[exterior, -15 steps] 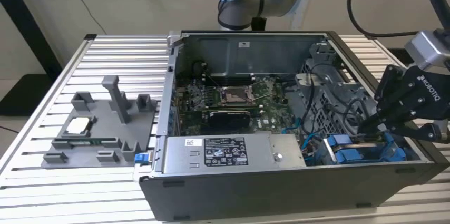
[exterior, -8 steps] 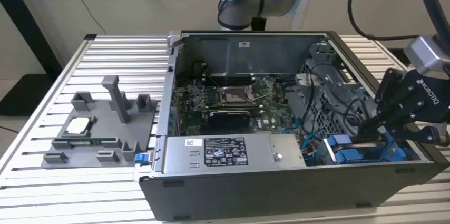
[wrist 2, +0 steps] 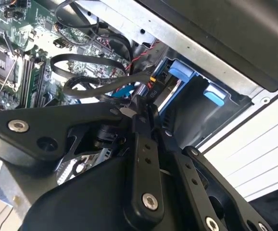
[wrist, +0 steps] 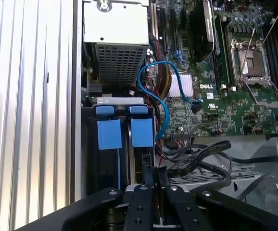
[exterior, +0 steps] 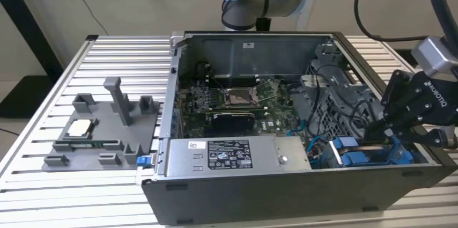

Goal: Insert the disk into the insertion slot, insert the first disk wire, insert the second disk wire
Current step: 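Insert the second disk wire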

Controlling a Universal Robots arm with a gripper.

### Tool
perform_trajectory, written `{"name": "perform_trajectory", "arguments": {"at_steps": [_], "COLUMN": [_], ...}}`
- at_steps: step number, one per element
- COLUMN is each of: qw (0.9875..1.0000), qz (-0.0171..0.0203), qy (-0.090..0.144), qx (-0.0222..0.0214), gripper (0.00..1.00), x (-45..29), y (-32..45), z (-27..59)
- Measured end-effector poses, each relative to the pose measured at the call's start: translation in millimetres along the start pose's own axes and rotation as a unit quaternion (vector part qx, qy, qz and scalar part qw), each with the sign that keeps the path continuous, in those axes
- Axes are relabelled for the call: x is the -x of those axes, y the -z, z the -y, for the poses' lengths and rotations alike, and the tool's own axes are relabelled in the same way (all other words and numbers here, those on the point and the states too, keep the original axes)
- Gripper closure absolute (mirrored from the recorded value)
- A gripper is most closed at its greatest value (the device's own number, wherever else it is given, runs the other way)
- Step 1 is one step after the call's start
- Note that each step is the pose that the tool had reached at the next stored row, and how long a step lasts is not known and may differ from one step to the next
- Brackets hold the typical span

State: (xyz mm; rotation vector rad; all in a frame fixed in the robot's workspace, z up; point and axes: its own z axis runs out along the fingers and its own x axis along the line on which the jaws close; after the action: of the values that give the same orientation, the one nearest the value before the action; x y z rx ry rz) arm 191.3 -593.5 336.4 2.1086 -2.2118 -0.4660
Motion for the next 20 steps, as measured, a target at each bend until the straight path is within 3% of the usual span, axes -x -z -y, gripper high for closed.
{"name": "perform_trajectory", "arguments": {"at_steps": [11,16,17,19,20], "qw": [1.0000,1.0000,1.0000,1.0000,0.9999], "qz": [0.0002,-0.0003,0.0013,0.0081,0.0097], "qy": [0.000,0.000,0.000,0.002,0.002], "qx": [0.0009,0.0005,0.0003,0.0004,0.0008], "gripper": [0.85,0.85,0.85,0.83,0.77], "x": [-1.7,-3.0,-3.2,-3.7,-3.8], "y": [-0.3,-6.3,-7.4,-8.7,-8.0], "z": [3.0,4.8,5.1,5.5,5.2]}}
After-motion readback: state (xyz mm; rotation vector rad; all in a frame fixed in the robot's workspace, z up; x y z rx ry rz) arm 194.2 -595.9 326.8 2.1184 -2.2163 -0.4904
